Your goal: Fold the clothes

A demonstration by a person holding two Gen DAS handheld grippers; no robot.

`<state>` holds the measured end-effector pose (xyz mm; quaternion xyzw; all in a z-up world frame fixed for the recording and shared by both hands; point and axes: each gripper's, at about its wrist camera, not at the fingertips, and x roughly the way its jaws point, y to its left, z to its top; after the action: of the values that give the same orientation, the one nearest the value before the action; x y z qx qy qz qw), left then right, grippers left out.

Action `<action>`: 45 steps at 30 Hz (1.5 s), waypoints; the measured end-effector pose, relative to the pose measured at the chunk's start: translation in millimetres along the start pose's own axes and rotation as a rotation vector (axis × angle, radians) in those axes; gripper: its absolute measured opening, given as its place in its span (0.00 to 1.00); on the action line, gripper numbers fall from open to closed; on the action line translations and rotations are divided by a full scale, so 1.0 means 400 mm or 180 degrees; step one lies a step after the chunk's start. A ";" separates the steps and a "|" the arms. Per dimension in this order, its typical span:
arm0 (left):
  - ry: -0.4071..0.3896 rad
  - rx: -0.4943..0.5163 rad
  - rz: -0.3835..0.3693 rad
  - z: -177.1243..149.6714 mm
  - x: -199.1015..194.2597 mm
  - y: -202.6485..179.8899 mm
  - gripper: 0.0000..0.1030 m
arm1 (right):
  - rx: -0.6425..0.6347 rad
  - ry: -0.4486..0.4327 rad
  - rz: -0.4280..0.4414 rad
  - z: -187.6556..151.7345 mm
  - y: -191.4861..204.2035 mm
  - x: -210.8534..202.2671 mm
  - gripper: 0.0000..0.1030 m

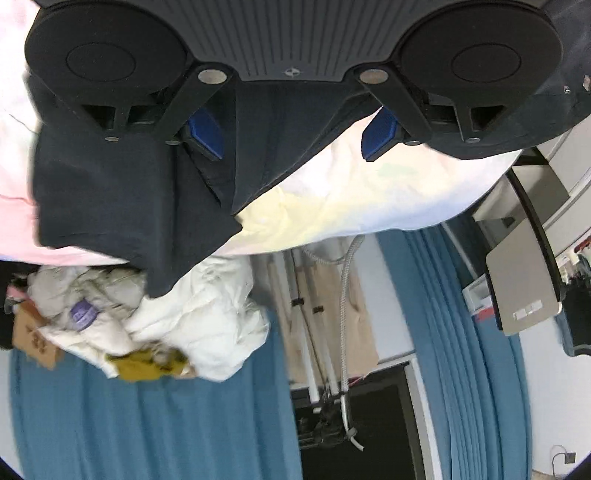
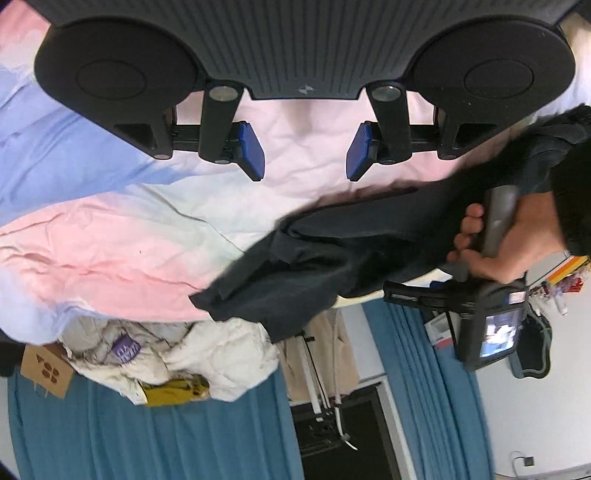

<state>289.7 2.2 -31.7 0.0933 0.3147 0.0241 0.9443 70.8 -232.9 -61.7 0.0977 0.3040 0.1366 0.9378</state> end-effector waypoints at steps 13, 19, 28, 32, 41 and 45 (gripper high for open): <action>-0.0148 0.0226 -0.0222 0.006 -0.033 -0.071 0.09 | 0.0390 0.0014 0.0120 -0.002 -0.092 0.055 0.48; -0.0576 0.0320 -0.0587 -0.044 -0.282 -0.085 0.09 | 0.0414 -0.0158 0.0066 0.001 -0.078 0.011 0.48; -0.0641 0.0184 -0.0987 -0.258 -0.564 -0.126 0.09 | 0.0618 -0.0536 0.0082 0.005 -0.098 -0.130 0.48; -0.0512 -0.0086 -0.1092 -0.374 -0.614 -0.127 0.10 | 0.0936 -0.0541 0.0272 0.007 -0.126 -0.164 0.48; -0.0203 -0.0390 -0.1194 -0.458 -0.573 -0.109 0.11 | 0.1099 -0.0517 0.0192 0.073 -0.155 -0.120 0.55; -0.0109 -0.0421 -0.1233 -0.478 -0.524 -0.117 0.11 | 0.1130 -0.0408 0.0142 0.156 -0.181 -0.008 0.55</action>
<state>6.8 -34.7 -67.1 -0.0307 0.3084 -0.1390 0.9406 120.0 -308.5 -29.6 0.2768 0.2606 0.0952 0.9200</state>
